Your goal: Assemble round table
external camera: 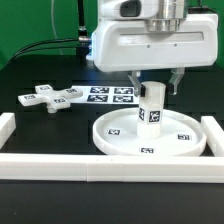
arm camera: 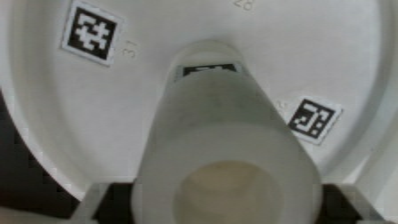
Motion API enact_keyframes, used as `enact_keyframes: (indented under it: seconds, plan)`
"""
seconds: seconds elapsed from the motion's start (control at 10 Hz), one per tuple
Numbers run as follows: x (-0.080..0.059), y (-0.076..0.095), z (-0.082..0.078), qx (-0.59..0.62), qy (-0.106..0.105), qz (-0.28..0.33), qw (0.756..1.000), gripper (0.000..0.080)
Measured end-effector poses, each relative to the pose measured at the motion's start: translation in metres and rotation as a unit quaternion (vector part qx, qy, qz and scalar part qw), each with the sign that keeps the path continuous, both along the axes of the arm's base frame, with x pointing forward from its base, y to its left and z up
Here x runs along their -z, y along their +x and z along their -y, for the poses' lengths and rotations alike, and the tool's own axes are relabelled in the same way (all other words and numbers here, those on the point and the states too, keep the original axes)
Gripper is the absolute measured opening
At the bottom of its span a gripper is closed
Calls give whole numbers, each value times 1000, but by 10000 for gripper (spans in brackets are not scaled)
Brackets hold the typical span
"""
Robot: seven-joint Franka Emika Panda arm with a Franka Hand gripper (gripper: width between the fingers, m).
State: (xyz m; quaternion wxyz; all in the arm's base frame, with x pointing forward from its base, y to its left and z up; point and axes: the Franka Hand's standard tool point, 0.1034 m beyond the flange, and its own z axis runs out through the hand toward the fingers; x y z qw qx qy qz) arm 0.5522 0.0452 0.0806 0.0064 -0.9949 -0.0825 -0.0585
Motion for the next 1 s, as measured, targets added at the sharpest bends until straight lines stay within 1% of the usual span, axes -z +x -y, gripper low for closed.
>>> enact_keyframes:
  seconds: [0.1,0.2,0.5,0.6,0.7,0.8,0.9,1.0]
  plan:
    - [1,-2,0,45,10,-3,999,411]
    - [3,-4,1,117,24,-7,993,407]
    - [6,-7,-1,259,54,-19,964,399]
    - [6,-7,-2,262,55,-19,963,485]
    - [6,-7,-2,261,55,-19,963,485]
    - [6,-7,-2,259,55,-19,964,613]
    - [6,-7,-2,254,54,-18,966,613]
    - [3,-6,-4,213,48,-15,976,642]
